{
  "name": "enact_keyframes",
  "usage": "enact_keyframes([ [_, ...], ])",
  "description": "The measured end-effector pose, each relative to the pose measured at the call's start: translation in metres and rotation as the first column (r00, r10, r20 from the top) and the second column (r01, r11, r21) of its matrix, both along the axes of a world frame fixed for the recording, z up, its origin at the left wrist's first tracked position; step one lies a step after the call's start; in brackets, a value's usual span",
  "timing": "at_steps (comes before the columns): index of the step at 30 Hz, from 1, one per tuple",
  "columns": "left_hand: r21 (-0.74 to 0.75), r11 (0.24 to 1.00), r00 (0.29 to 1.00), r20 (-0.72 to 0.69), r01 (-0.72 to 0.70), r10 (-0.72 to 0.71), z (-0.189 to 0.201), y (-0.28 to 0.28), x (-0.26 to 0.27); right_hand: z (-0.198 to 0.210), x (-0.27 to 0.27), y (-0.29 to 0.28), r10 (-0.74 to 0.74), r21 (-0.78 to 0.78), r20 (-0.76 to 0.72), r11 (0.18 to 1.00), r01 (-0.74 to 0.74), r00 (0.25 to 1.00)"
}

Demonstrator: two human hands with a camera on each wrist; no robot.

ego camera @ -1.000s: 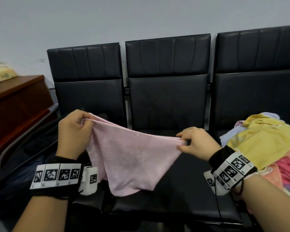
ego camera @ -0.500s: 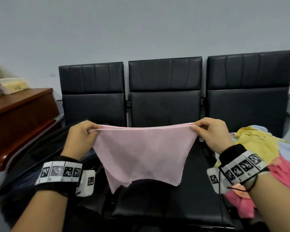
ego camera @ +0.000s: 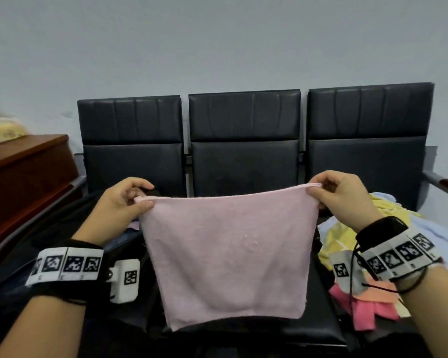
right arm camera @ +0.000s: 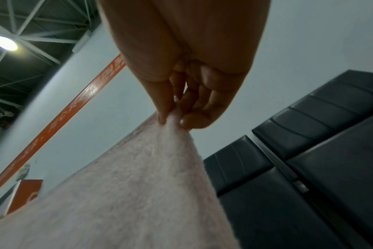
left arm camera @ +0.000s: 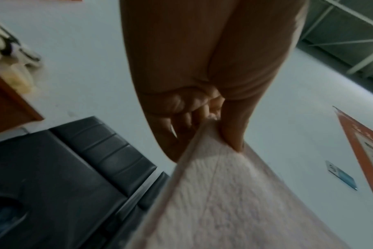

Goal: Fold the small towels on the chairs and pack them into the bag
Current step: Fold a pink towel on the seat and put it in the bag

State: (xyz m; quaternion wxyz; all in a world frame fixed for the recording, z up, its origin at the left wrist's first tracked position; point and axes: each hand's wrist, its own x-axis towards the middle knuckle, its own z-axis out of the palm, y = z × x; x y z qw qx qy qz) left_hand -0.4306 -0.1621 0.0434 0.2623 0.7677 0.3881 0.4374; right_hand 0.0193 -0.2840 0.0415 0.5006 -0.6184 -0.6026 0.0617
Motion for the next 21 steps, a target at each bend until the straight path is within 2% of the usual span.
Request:
enact_keyframes([
  [4,-0.135,0.99,0.997,-0.069,-0.048,0.039,-0.052,0.033,0.015,-0.041,0.003,0.033,0.006,-0.144,-0.06,0.99,-0.014,0.998],
  [7,-0.17,0.982,0.992,-0.101,-0.086,0.069,-0.08,0.053,0.032,-0.067,0.004,0.058,-0.019,-0.195,-0.136,0.981,-0.008,0.991],
  [10,-0.097,0.982,0.987,-0.008,-0.161,0.161,-0.07,0.076,0.047,-0.058,0.012,0.088,-0.048,-0.138,-0.159,0.99,0.026,0.986],
  [14,0.08,0.966,0.966,0.094,-0.247,0.239,-0.046,0.099,0.061,-0.035,0.018,0.115,-0.077,0.021,-0.141,0.996,0.081,0.987],
  [17,0.1,0.962,0.964,0.117,-0.253,0.241,-0.045,0.101,0.064,-0.038,0.016,0.113,-0.084,0.074,-0.173,0.992,0.098,0.981],
  [21,0.069,0.979,0.98,0.07,-0.19,0.186,-0.062,0.094,0.057,-0.063,0.014,0.096,-0.069,0.003,-0.24,0.997,0.072,0.968],
])
